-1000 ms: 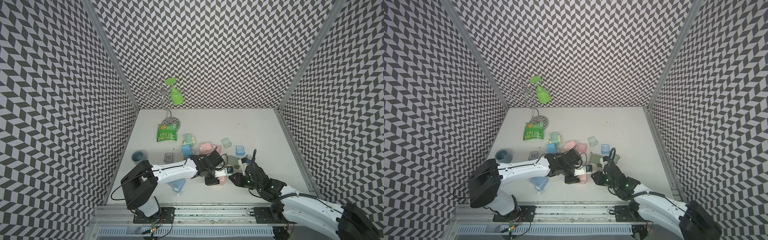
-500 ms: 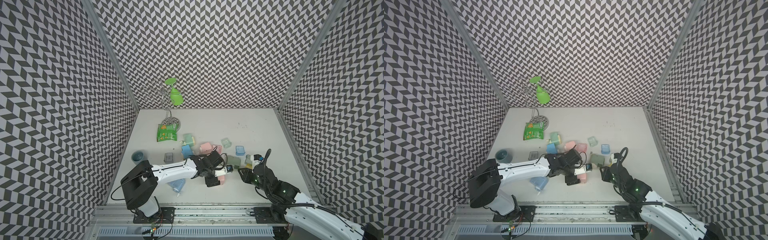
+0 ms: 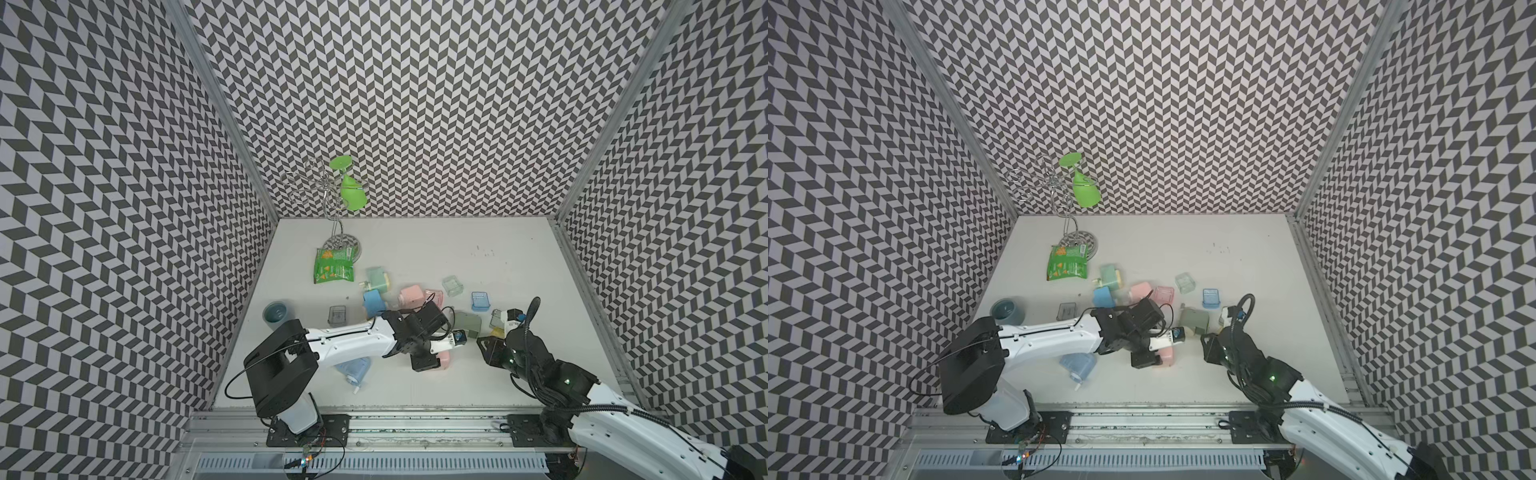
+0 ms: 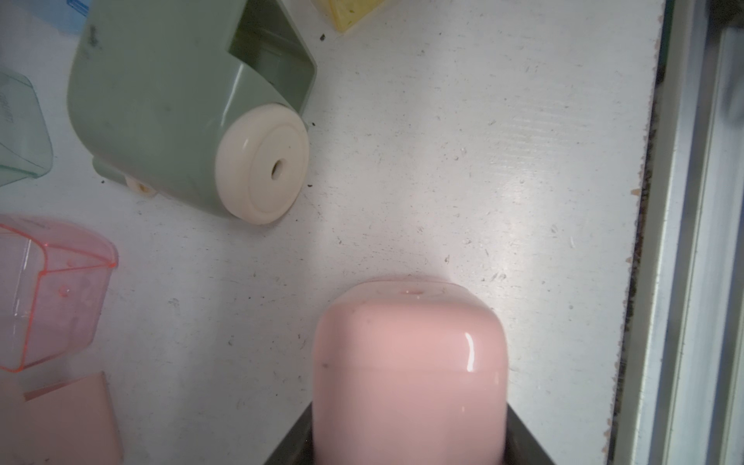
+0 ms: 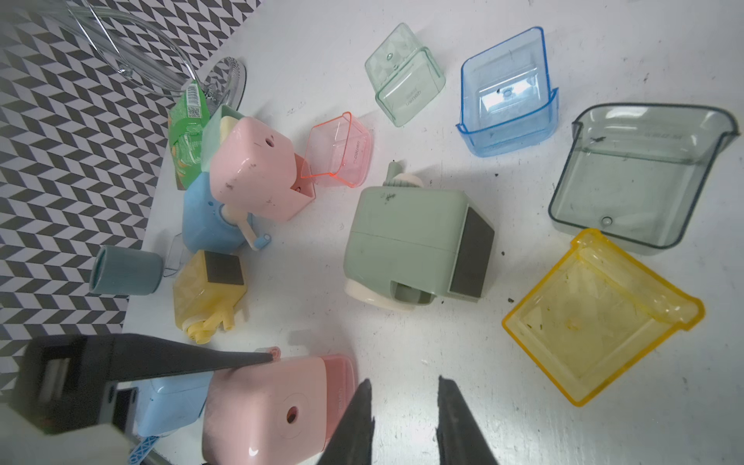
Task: Put the tray back into the pencil sharpener
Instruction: Pick up the pencil sharpener from the center of the board, then place the pencil sharpener at the center of the board.
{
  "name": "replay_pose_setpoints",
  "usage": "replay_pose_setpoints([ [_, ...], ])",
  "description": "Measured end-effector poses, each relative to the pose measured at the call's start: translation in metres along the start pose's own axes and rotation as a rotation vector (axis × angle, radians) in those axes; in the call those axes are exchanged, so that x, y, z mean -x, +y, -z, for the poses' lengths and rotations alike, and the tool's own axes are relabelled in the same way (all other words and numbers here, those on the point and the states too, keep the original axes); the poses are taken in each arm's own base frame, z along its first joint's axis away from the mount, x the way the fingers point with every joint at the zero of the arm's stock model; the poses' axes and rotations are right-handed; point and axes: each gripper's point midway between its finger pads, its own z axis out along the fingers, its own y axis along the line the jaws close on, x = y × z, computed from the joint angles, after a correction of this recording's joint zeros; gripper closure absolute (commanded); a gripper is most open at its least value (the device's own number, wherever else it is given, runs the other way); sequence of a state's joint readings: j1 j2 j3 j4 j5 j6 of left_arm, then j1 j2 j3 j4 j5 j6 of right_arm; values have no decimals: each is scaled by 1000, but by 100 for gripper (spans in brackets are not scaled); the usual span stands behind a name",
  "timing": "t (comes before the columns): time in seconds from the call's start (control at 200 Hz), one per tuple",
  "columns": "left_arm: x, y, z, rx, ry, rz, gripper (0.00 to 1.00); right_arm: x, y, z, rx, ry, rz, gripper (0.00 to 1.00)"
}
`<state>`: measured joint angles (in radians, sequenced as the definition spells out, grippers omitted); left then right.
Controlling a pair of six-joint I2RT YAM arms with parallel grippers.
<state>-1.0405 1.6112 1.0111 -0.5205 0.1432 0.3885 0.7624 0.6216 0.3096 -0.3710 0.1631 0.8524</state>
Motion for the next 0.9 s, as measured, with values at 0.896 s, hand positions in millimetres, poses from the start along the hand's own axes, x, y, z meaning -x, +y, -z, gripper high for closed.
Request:
replay_pose_setpoints([
  [0.896,-11,76,119,349,-131,880,100,24,22,11,59,-66,-22,69],
])
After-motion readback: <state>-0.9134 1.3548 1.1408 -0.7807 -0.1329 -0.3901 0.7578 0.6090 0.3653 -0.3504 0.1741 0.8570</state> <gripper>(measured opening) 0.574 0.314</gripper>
